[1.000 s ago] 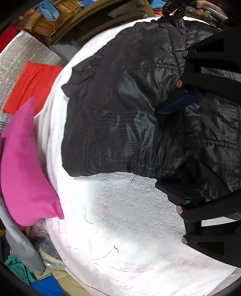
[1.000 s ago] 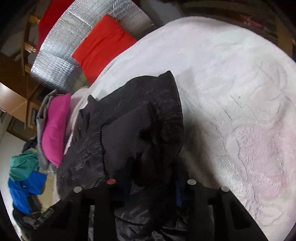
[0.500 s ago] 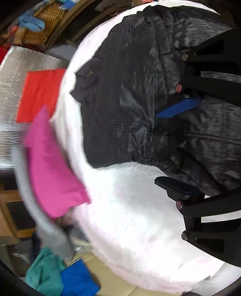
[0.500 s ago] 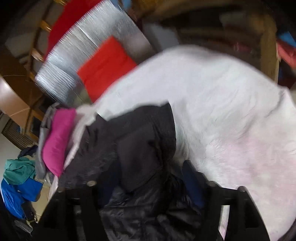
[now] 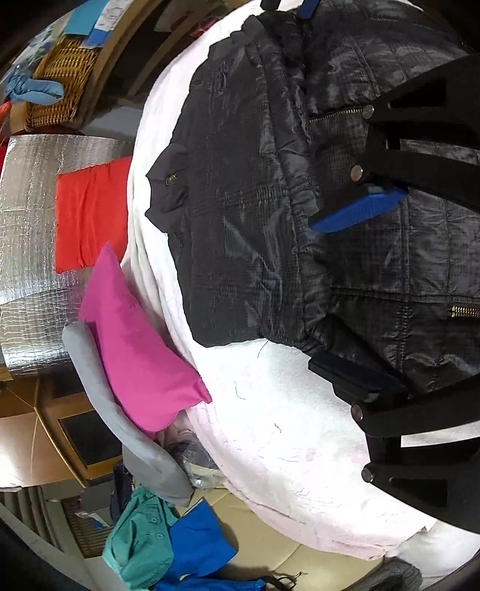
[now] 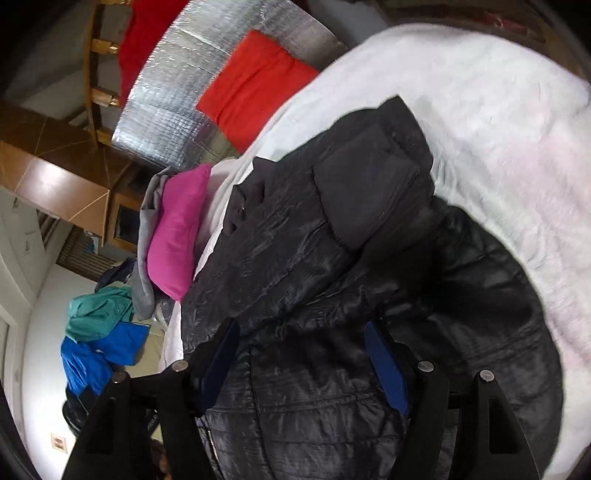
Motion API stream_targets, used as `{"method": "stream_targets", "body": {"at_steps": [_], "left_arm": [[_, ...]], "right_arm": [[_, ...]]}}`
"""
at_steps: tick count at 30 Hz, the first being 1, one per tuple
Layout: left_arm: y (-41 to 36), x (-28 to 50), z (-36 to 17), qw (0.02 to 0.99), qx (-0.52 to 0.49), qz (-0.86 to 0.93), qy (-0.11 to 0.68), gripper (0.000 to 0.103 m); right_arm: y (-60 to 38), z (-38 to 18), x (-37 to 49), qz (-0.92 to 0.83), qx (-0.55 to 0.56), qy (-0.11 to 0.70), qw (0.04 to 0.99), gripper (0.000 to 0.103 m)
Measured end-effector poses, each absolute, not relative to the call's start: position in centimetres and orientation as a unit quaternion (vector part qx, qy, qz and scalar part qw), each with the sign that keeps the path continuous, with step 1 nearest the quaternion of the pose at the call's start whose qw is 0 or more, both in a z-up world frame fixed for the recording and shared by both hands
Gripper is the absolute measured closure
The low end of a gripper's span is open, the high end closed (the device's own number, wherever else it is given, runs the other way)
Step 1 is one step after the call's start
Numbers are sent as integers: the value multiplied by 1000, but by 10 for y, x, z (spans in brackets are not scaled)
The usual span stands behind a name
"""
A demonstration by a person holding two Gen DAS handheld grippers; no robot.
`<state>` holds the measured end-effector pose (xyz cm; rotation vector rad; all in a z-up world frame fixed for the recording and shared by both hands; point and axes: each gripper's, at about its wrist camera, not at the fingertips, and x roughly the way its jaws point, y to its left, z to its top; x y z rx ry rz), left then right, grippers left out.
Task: Fold large clothes
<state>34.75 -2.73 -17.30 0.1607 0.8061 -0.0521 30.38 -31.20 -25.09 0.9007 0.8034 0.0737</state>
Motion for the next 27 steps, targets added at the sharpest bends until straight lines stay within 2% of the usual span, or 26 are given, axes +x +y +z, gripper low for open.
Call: {"method": "stream_targets", "body": {"at_steps": [6, 9, 13, 20, 22, 23, 24, 25, 26, 27], "left_arm": [[-27, 356, -183, 909, 73, -25, 409, 33], [-28, 366, -198, 888, 47, -51, 454, 33], [-22, 389, -227, 827, -74, -121, 544, 33], [-1, 426, -237, 804, -226, -128, 535, 33], [4, 433, -244, 797, -260, -124, 531, 33], [6, 435, -246, 797, -274, -121, 525, 33], [8, 436, -247, 797, -286, -120, 519, 33], [9, 437, -247, 797, -292, -118, 515, 36], [11, 439, -248, 798, -298, -115, 512, 49], [12, 441, -249, 796, -305, -117, 509, 57]], "right_arm": [[-307, -272, 320, 18, 443, 401, 802, 29], [-310, -281, 329, 13, 458, 407, 790, 29], [-315, -284, 341, 6, 476, 389, 789, 29], [-327, -288, 364, -2, 522, 334, 785, 29], [-325, -288, 370, -18, 509, 333, 794, 39], [-323, -287, 372, -25, 497, 340, 798, 57], [-321, -286, 374, -29, 487, 348, 800, 68], [-319, -286, 374, -30, 481, 351, 803, 70], [-318, -283, 374, -31, 474, 347, 808, 75], [-317, -278, 373, -30, 466, 342, 816, 79]]}}
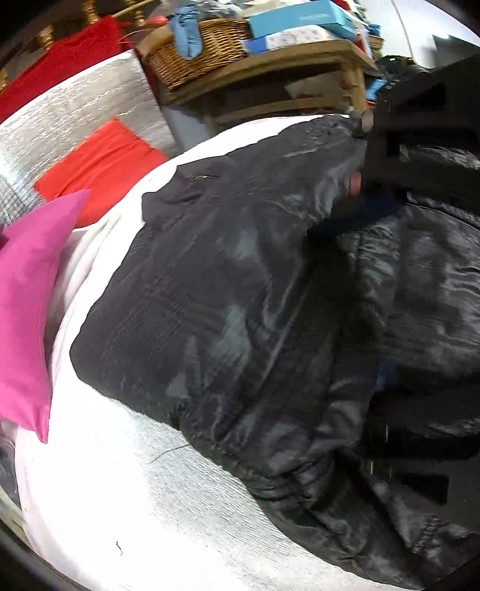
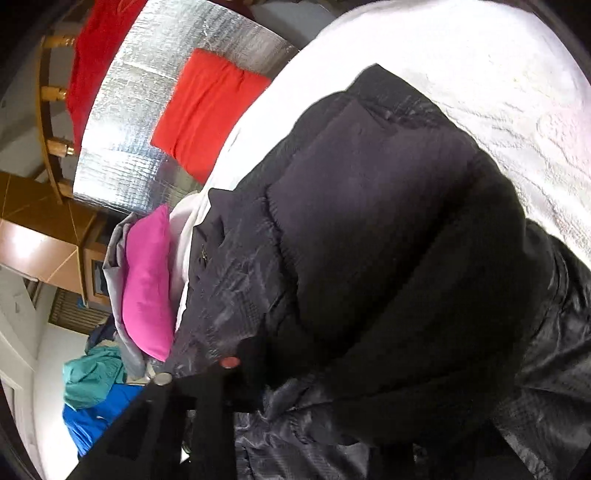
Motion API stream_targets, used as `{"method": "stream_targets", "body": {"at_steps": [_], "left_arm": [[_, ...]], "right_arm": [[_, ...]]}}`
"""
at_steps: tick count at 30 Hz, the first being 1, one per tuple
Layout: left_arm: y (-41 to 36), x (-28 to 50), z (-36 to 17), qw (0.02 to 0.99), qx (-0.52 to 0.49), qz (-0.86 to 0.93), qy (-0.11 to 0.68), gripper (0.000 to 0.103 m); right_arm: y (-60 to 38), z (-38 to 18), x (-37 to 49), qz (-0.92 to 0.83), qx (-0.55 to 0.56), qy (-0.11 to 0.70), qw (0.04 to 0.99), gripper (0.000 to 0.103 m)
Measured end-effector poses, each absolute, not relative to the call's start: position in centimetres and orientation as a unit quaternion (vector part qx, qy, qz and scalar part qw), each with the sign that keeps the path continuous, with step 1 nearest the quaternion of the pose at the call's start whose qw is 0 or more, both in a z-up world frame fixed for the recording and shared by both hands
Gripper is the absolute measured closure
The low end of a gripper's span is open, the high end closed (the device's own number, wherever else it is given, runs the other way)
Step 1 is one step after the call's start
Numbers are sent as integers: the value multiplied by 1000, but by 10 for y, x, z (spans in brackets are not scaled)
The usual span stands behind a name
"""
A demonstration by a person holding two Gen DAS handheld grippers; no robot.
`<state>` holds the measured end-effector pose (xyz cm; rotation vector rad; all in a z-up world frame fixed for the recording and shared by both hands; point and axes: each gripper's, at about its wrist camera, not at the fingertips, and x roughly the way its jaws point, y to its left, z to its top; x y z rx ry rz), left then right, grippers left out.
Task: Fold large clothes
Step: 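Lift the jacket hem with both grippers and fold it toward the collar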
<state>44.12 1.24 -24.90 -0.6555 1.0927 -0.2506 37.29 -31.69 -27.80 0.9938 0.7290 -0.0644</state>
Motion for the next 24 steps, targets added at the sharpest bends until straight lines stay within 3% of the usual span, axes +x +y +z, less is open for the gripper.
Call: {"method": "stream_targets", "body": {"at_steps": [3, 5, 8, 11, 13, 15, 23, 24], "left_arm": [[7, 438, -240, 811, -306, -112, 486, 70], [4, 434, -233, 824, -294, -109, 472, 70], [0, 432, -236, 829, -267, -100, 480, 69], [5, 435, -248, 811, -292, -92, 499, 58], [7, 434, -248, 802, -301, -99, 507, 50], [5, 429, -245, 802, -296, -101, 510, 45], [-14, 411, -247, 777, -316, -161, 521, 37], [-14, 412, -249, 774, -324, -163, 520, 37]], "right_arm": [[-312, -258, 366, -25, 440, 311, 842, 81], [-308, -250, 363, -20, 421, 304, 854, 81], [-310, -266, 370, -28, 420, 346, 839, 81], [-318, -284, 371, -20, 471, 370, 801, 75], [-319, -279, 368, -10, 479, 371, 796, 62], [-314, -273, 364, 5, 471, 360, 805, 32], [-270, -270, 372, 35, 424, 369, 827, 31], [-265, -270, 374, 50, 429, 368, 824, 38]]}}
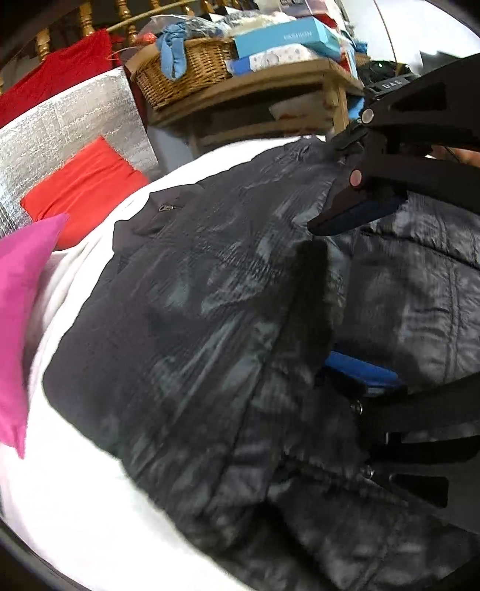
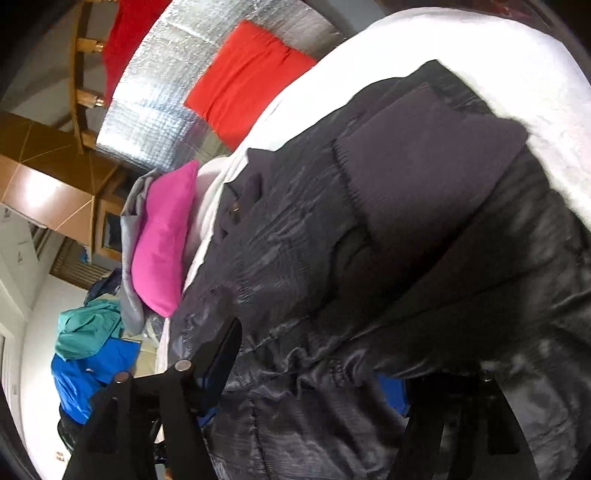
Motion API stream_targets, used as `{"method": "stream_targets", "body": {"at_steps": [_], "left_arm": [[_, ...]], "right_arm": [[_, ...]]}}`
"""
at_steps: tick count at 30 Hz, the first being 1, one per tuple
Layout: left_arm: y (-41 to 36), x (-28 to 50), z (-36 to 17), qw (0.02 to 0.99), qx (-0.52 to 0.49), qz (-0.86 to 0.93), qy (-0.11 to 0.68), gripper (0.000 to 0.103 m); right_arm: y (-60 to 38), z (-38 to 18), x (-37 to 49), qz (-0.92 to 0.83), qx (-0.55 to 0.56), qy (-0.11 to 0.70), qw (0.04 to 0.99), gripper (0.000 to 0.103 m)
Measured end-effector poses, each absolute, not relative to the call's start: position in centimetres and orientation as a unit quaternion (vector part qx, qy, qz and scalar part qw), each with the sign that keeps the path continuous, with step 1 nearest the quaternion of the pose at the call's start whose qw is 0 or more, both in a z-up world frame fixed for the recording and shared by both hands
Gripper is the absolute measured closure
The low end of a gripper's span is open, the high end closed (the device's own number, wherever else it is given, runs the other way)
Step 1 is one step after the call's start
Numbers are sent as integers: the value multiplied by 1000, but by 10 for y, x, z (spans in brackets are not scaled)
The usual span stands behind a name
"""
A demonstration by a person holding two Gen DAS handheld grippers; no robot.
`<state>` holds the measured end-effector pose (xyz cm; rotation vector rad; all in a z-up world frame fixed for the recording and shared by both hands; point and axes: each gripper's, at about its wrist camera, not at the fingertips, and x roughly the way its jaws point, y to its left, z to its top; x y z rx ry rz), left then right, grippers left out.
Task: Fold large clothes
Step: 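Lift the jacket hem with both grippers and fold it toward the collar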
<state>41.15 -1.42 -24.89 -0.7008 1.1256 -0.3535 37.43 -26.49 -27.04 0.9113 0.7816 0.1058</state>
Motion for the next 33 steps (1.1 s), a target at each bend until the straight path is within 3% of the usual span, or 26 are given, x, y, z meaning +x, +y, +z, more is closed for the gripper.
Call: {"method": "stream_targets", "body": {"at_steps": [2, 3, 5, 9, 13, 16, 18, 21, 24, 28, 29, 30, 32, 33], "left_arm": [[-11, 415, -252, 773, -342, -162, 510, 38], [-9, 419, -253, 775, -346, -159, 505, 46], [-11, 424, -255, 779, -337, -152, 506, 62], [-18, 420, -247, 795, -311, -161, 496, 65], [-28, 423, -248, 801, -273, -147, 512, 65], [-36, 426, -245, 796, -252, -144, 531, 62], [-45, 420, -242, 798, -203, -141, 549, 51], [-56, 402, -231, 799, -128, -163, 565, 47], [-56, 388, -212, 810, -88, -202, 544, 44], [-24, 381, -177, 871, -78, -156, 459, 36], [-14, 380, -170, 886, -80, -131, 437, 33], [-3, 379, -165, 901, -80, -104, 415, 27], [19, 382, -158, 923, -71, -38, 376, 17], [27, 390, -159, 926, -62, -9, 372, 16]], "right_arm": [[-259, -269, 374, 25, 411, 363, 836, 63], [-257, -269, 375, 11, 397, 364, 843, 74], [-258, -265, 372, 2, 386, 353, 852, 83], [-254, -241, 366, 10, 341, 319, 885, 84], [-263, -270, 376, 4, 372, 391, 842, 84], [-268, -267, 376, 18, 386, 401, 830, 80], [-271, -255, 370, 33, 371, 401, 837, 79], [-271, -244, 359, 62, 337, 423, 839, 75], [-279, -235, 342, 96, 322, 428, 839, 75], [-307, -213, 319, 82, 315, 370, 870, 74], [-318, -208, 314, 70, 325, 346, 877, 67], [-327, -205, 312, 55, 334, 330, 881, 46], [-349, -200, 308, 5, 348, 293, 891, 20], [-358, -200, 308, -11, 351, 281, 893, 20]]}}
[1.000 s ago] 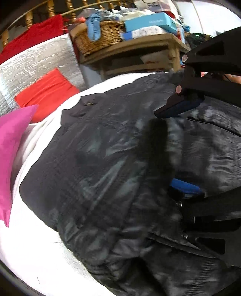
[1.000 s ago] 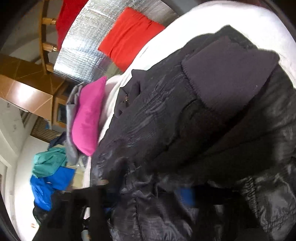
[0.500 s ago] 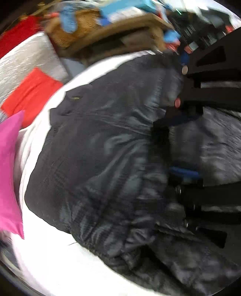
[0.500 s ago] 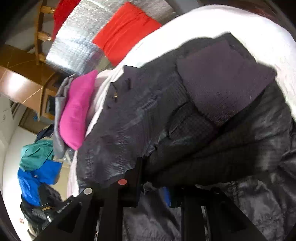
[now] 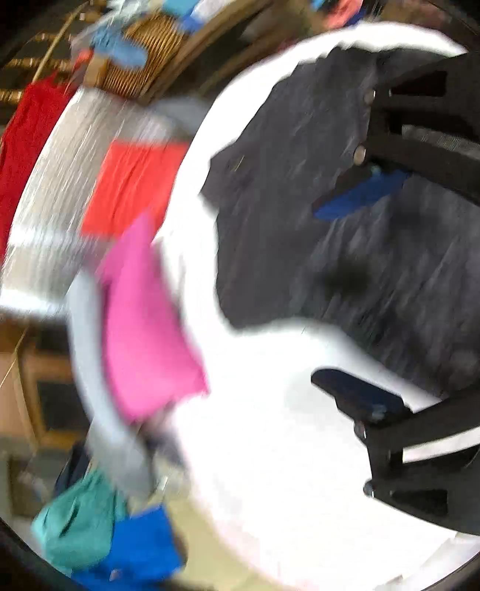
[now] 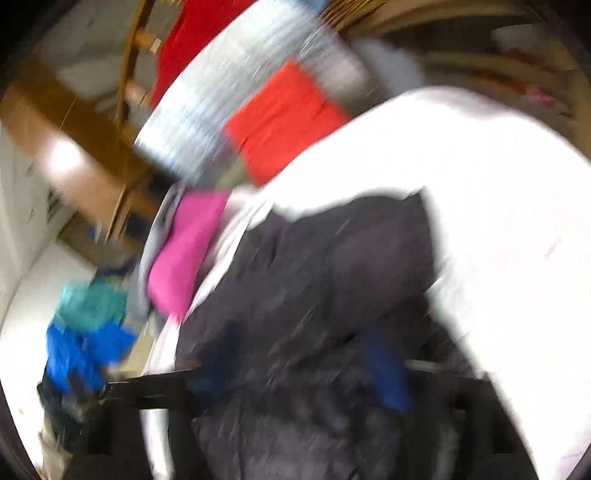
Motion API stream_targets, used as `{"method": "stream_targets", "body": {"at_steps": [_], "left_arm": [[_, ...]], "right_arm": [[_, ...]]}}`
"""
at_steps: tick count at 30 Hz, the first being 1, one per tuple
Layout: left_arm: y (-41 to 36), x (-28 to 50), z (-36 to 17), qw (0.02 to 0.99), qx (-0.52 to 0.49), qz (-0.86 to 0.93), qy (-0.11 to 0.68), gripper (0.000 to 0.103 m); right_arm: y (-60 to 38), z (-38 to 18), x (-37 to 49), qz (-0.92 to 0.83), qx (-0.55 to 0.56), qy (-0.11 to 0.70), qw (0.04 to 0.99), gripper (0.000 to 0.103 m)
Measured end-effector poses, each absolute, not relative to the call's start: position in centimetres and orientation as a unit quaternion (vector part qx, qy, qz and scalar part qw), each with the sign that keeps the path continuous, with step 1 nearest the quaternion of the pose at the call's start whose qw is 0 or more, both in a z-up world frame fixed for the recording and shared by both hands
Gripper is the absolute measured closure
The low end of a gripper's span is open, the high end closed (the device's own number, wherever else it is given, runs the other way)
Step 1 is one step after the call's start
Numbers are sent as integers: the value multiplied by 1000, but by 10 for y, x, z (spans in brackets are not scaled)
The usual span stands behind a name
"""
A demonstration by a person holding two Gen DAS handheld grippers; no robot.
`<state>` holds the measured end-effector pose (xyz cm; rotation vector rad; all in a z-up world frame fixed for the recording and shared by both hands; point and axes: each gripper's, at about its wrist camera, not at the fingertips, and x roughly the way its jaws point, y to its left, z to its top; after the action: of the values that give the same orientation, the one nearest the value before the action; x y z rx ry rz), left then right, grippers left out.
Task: Fold large clothes
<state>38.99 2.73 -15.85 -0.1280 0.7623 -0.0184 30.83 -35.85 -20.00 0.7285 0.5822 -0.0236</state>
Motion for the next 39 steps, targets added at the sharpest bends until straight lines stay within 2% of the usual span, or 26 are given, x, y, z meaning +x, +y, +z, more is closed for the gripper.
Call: {"method": "stream_targets", "body": {"at_steps": [6, 14, 16, 17, 18, 20, 24, 25, 26, 27, 28, 30, 34, 35, 36, 37, 38, 39], "left_arm": [[57, 436, -191, 897, -41, 3, 441, 16], [66, 470, -222, 864, -98, -57, 491, 16], [63, 476, -228, 854, -122, -68, 502, 16], [65, 478, -230, 849, -132, -73, 506, 16], [63, 475, -232, 847, -140, -78, 507, 16], [62, 472, -236, 838, -161, -97, 512, 16], [61, 474, -244, 824, -206, -126, 512, 17], [58, 473, -242, 823, -215, -136, 508, 17], [55, 472, -241, 822, -221, -144, 504, 22], [52, 471, -237, 823, -228, -157, 497, 45], [46, 469, -233, 824, -225, -167, 493, 53], [36, 467, -227, 839, -184, -140, 493, 57], [31, 469, -233, 837, -170, -131, 504, 57], [30, 469, -232, 838, -163, -131, 504, 52], [29, 468, -233, 837, -156, -129, 508, 38], [27, 469, -236, 834, -146, -117, 519, 30], [27, 469, -237, 833, -143, -107, 523, 24], [27, 469, -239, 834, -145, -102, 523, 24]], "right_arm": [[-408, -228, 337, -61, 373, 312, 872, 20], [-411, -273, 377, -49, 378, 375, 845, 24], [-407, -282, 386, -31, 388, 388, 836, 35], [-405, -287, 389, -19, 393, 396, 830, 48], [-402, -292, 392, -11, 398, 400, 825, 52], [-397, -292, 394, -13, 390, 403, 828, 52], [-387, -279, 394, -18, 371, 390, 842, 71], [-385, -275, 392, -21, 364, 386, 848, 73], [-381, -268, 390, -24, 355, 376, 856, 75], [-378, -262, 387, -24, 348, 368, 862, 76], [-375, -255, 382, -22, 338, 356, 871, 76], [-370, -247, 378, -20, 321, 344, 882, 76], [-375, -266, 391, -34, 331, 384, 861, 76], [-379, -270, 390, -34, 340, 390, 855, 71], [-382, -272, 391, -33, 350, 392, 850, 69], [-385, -273, 391, -34, 359, 396, 844, 66], [-387, -273, 390, -36, 366, 399, 840, 56], [-387, -273, 390, -36, 370, 399, 838, 43]]}}
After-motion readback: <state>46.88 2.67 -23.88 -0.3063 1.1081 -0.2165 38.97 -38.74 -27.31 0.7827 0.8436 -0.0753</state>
